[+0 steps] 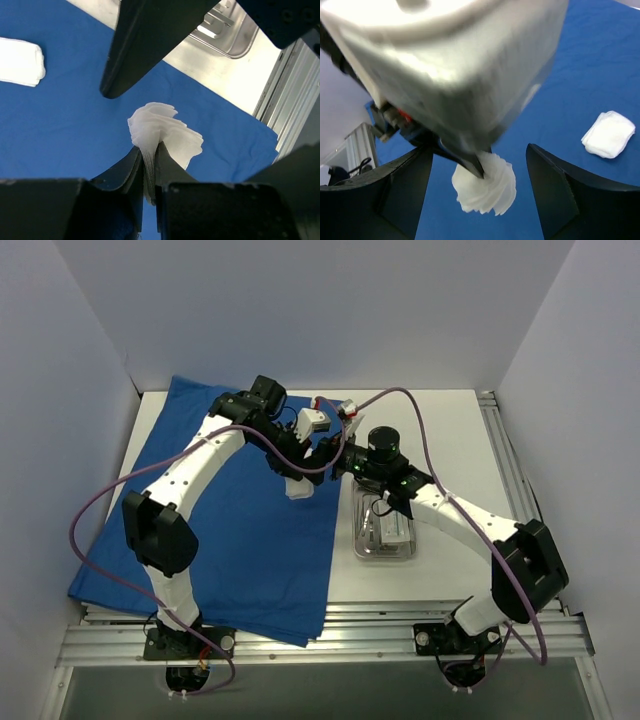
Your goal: Prepare the surgical pack
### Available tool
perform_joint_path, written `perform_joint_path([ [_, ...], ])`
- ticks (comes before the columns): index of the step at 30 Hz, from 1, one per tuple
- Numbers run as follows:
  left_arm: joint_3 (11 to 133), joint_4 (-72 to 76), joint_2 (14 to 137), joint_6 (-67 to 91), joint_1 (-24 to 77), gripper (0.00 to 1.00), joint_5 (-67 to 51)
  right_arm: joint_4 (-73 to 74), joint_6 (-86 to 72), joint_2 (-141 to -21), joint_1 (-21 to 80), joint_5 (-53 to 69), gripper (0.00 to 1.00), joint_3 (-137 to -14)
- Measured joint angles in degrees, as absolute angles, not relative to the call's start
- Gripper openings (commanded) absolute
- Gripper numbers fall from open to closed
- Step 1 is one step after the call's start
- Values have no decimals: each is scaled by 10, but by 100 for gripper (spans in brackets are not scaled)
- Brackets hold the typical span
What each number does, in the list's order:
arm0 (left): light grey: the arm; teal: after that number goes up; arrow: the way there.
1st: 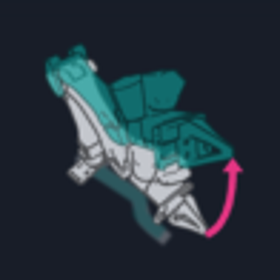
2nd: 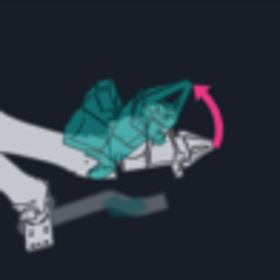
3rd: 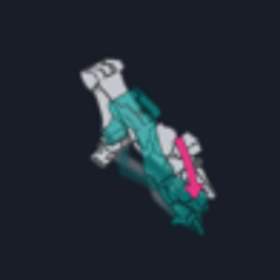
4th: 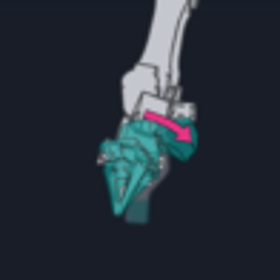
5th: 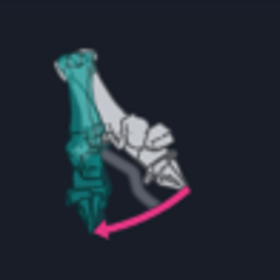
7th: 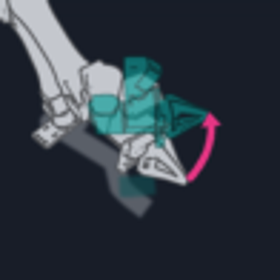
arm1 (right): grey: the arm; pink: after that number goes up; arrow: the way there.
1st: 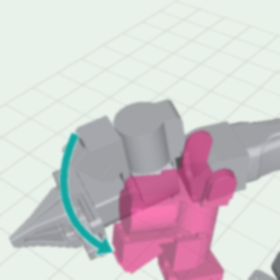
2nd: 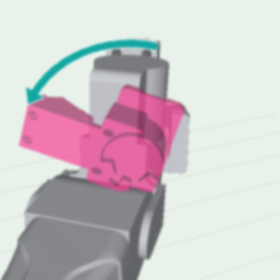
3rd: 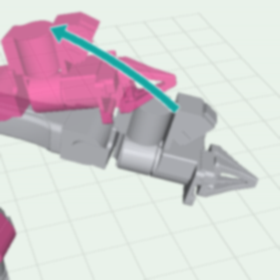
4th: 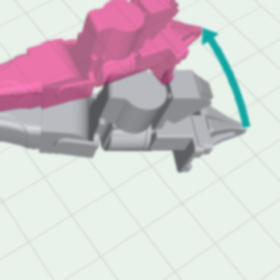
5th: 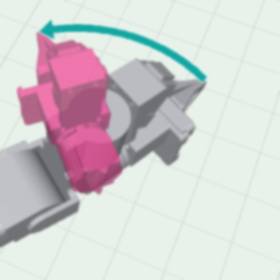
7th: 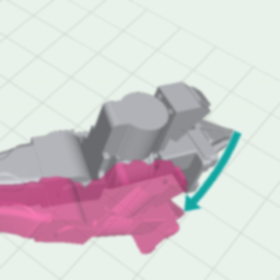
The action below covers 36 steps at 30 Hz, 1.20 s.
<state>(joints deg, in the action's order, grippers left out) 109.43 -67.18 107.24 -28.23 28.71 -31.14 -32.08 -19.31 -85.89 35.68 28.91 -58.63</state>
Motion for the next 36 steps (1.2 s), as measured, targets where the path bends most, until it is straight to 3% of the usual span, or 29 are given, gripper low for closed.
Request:
perform_joint_path([
  [12, 1086, -679, 1059, -309, 289, 2, -353, -340, -166, -782, 357, 340, 71, -515],
  [27, 1080, -677, 1019, -316, 291, 2, -383, -345, -176, -826, 357, 335, 69, -507],
  [32, 1080, -675, 1011, -320, 291, 2, -389, -363, -192, -828, 357, 342, 59, -482],
  [36, 1075, -672, 1011, -321, 291, 2, -393, -371, -201, -830, 357, 347, 44, -477],
])
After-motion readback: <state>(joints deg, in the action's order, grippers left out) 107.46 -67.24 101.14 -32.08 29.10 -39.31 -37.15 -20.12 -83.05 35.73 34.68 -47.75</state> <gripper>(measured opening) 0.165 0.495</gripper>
